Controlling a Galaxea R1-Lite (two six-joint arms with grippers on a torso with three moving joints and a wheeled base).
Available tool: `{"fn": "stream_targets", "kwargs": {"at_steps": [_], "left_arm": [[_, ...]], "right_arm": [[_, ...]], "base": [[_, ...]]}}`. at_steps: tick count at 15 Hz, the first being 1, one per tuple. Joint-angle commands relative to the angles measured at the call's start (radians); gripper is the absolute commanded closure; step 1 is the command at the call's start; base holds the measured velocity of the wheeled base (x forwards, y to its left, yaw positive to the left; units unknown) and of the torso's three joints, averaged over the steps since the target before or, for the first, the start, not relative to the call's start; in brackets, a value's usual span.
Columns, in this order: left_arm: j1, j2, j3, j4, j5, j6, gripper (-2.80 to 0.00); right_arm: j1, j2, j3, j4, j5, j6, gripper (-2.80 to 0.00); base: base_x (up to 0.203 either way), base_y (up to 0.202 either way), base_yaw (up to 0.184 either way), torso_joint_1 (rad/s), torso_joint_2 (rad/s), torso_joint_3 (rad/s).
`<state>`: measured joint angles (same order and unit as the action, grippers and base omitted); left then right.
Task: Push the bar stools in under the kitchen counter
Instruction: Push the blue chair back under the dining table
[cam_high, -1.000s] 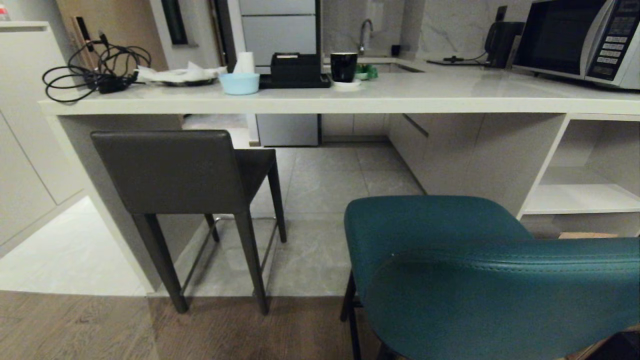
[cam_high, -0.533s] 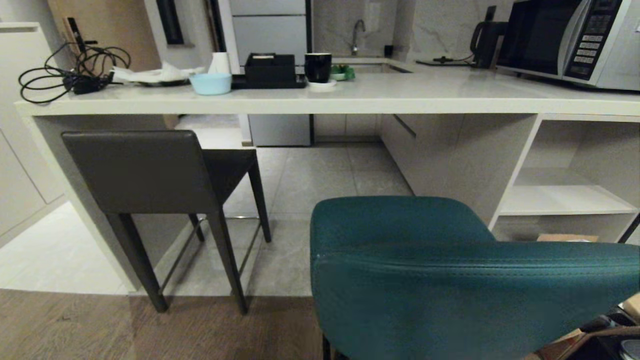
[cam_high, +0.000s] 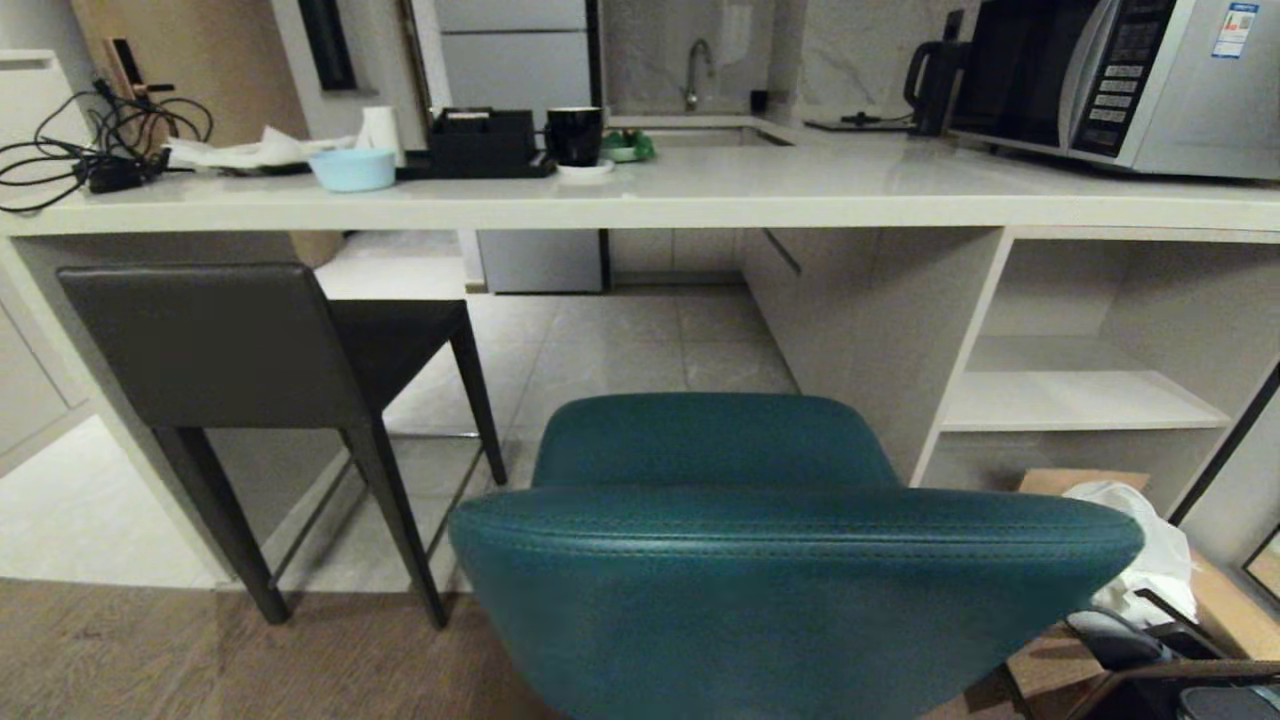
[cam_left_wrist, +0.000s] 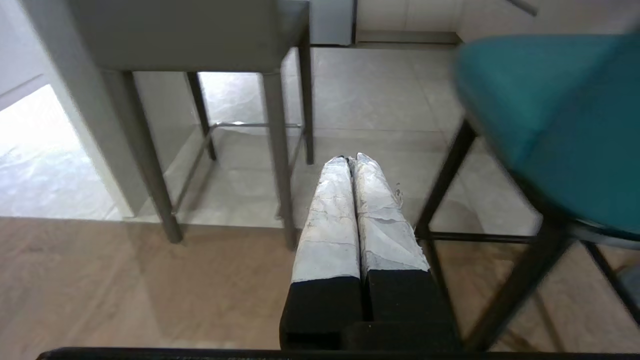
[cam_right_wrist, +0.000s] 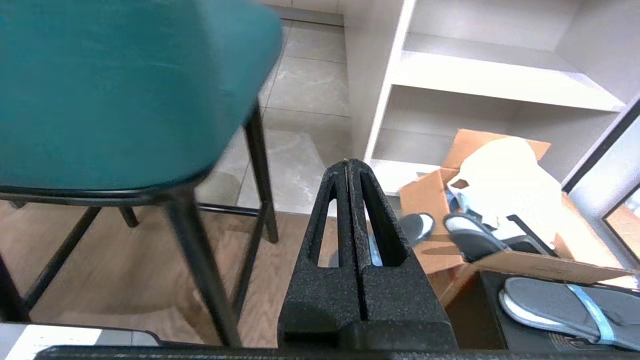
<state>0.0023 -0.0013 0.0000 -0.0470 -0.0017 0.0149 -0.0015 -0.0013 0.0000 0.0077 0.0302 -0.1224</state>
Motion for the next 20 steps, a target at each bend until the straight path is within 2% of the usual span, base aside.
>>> {"fn": "stream_targets", "kwargs": {"at_steps": [1, 10, 15, 17, 20], "left_arm": [[-0.001, 0.001, 0.018, -0.001, 0.000, 0.000, 0.00], [-0.001, 0.001, 0.018, -0.001, 0.000, 0.000, 0.00], [-0.001, -0.002, 0.014, 0.002, -0.009, 0.021, 0.00], [0.000, 0.024, -0.040, 0.009, -0.020, -0.004, 0.00], [0.008, 0.249, -0.143, -0.036, -0.054, -0.070, 0.00]], "right_arm": [[0.000, 0.001, 0.000, 0.000, 0.000, -0.001, 0.00], [0.000, 0.001, 0.000, 0.000, 0.001, -0.002, 0.00], [0.002, 0.007, -0.004, 0.003, 0.034, -0.056, 0.00], [0.002, 0.049, -0.059, 0.003, 0.045, -0.017, 0.00], [0.003, 0.223, -0.159, -0.008, 0.112, 0.081, 0.00]], "base": [[0.000, -0.130, 0.000, 0.002, 0.00, 0.002], [0.000, -0.009, -0.001, -0.001, 0.00, 0.000], [0.000, 0.000, 0.000, 0.000, 0.00, 0.000], [0.000, 0.000, 0.000, 0.000, 0.00, 0.000], [0.000, 0.000, 0.000, 0.000, 0.00, 0.000]]}}
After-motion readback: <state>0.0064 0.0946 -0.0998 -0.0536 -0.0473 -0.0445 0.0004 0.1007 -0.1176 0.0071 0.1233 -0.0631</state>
